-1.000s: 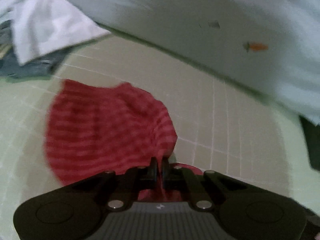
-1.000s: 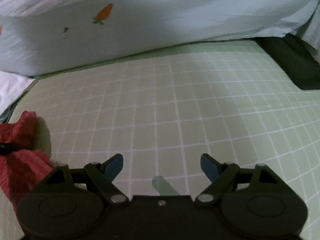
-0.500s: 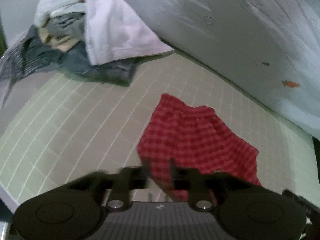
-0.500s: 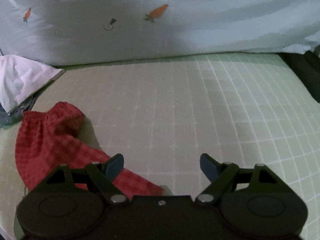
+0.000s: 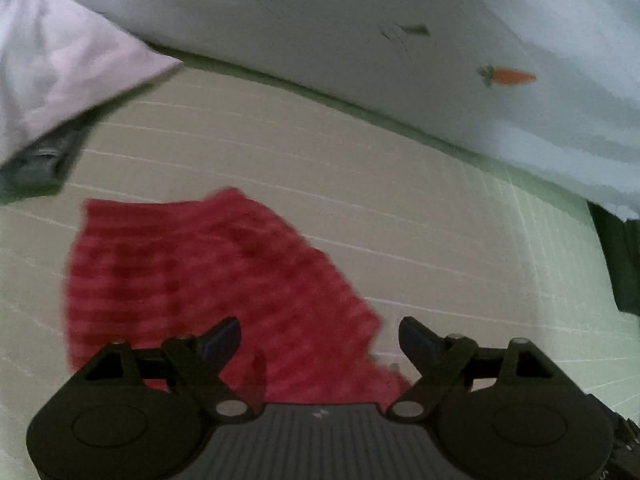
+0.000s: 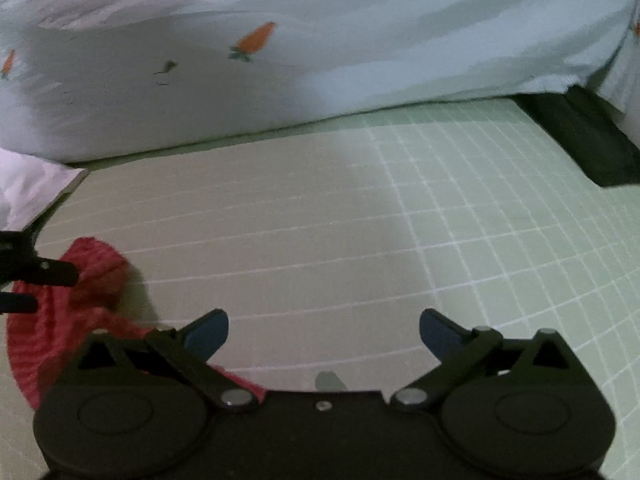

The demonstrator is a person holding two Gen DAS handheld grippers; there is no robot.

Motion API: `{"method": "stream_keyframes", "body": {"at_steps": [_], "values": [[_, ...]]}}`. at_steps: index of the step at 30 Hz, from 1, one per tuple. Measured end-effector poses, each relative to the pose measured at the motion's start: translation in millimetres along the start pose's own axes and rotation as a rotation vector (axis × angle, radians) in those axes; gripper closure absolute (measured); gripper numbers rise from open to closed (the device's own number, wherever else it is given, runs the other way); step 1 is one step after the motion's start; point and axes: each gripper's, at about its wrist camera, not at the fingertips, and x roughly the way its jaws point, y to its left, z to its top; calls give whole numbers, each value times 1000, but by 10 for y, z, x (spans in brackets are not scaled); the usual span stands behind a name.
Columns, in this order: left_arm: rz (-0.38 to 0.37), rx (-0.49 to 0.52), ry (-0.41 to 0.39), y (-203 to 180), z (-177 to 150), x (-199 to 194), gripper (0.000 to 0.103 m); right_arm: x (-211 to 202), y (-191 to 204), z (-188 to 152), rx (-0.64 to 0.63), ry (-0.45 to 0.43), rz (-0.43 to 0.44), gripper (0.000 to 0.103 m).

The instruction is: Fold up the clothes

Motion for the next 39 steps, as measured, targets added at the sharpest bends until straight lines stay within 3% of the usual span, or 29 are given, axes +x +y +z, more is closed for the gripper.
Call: {"method": "stream_keyframes", "body": {"at_steps": [5, 7, 8, 10, 12, 18, 21, 24, 28, 30, 34, 39], "values": [[83, 83, 34, -303, 16, 236, 20, 165, -314, 71, 34, 27, -5, 0], [169, 78, 50, -278, -21, 310, 48, 261, -338, 103, 25, 50, 7, 0], [177, 53, 63, -215, -40, 318, 54, 298, -330, 115, 15, 58, 17, 0], [136, -22, 73, -22, -90, 261, 85, 315, -304, 102, -4, 57, 35, 0], [118, -48, 33, 131, -153, 58, 93, 328, -277, 82, -19, 57, 48, 0], [74, -131, -93, 571, -317, -558, 98, 288, -211, 0, -20, 63, 60, 4], [129, -167, -164, 862, -444, -887, 100, 237, -134, -30, -23, 54, 63, 8], [183, -221, -187, 1272, -603, -1092, 101, 161, -9, -70, -42, 46, 78, 11], [152, -287, -157, 1678, -725, -1175, 101, 100, 290, -86, -83, 35, 99, 12], [141, -251, -150, 1664, -700, -1175, 100, 57, 452, -96, -90, 27, 100, 12], [58, -159, -165, 1495, -561, -1104, 85, -22, 693, -102, -94, 4, 92, 12], [-73, -86, -128, 1113, -294, -760, 85, -100, 839, -68, -90, -18, 99, 12]]}}
